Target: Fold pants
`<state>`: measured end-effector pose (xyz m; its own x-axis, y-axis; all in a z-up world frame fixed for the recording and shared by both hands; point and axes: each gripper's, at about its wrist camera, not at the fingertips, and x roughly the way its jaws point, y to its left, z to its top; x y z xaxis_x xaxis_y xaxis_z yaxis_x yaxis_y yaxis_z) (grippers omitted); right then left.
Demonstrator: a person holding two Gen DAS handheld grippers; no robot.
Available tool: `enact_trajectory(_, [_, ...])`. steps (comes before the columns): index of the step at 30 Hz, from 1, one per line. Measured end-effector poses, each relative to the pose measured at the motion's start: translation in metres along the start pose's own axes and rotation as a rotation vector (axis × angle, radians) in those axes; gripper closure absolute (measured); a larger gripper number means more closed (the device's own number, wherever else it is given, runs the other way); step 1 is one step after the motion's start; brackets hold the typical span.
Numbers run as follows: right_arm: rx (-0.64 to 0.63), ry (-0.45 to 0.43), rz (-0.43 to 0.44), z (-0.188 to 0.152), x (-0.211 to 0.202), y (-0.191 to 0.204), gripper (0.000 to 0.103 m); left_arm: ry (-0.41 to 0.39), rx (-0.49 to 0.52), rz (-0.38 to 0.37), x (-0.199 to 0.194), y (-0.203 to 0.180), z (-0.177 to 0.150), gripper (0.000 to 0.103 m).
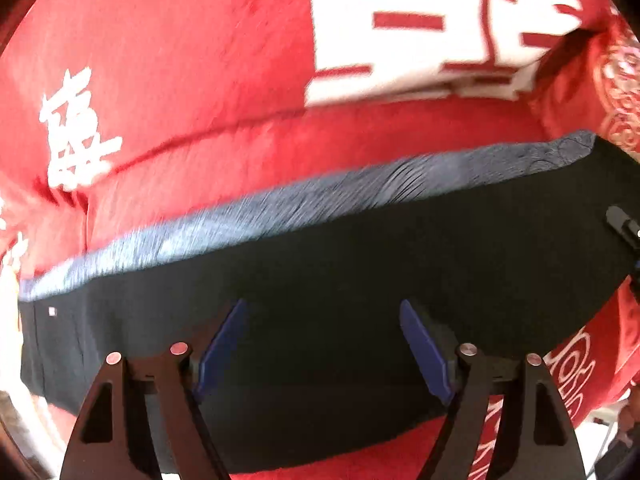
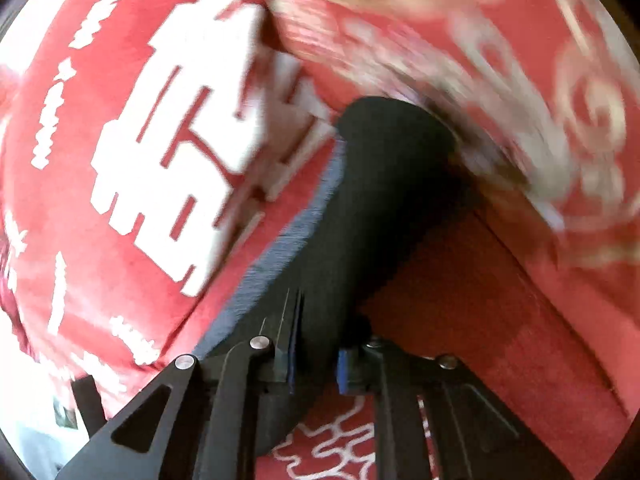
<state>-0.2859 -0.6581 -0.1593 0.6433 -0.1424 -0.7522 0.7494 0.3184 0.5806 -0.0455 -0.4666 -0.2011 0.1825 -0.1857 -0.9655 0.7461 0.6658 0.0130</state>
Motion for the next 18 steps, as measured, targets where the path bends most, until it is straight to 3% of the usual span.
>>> enact_trajectory(2, [-0.047, -0.007, 0.023, 0.002, -0.007, 0.016, 0.088, -0.002, 0.029, 0.005, 0.007, -0.014, 0.001, 0.022])
enact_trajectory(4, [-0.113, -0.008, 0.037, 0.002, -0.013, 0.035, 0.088, 0.091, 0.037, -0.048, 0.032, -0.026, -0.006, 0.022])
enact_trajectory(6, [-0.185, 0.004, 0.038, -0.002, -0.015, 0.055, 0.088, -0.013, 0.080, -0.003, 0.030, -0.037, -0.015, 0.020])
enact_trajectory(8, [-0.255, 0.005, 0.028, -0.006, -0.016, 0.072, 0.088, -0.026, 0.095, 0.000, 0.029, -0.038, -0.016, 0.020])
enact_trajectory(13, [-0.404, 0.013, 0.016, -0.020, -0.017, 0.117, 0.088, 0.007, 0.070, -0.095, 0.033, -0.021, -0.009, 0.019])
enact_trajectory(18, [-0.571, 0.041, 0.003, -0.052, -0.022, 0.165, 0.088, 0.013, -0.029, -0.198, 0.014, 0.023, -0.014, 0.019])
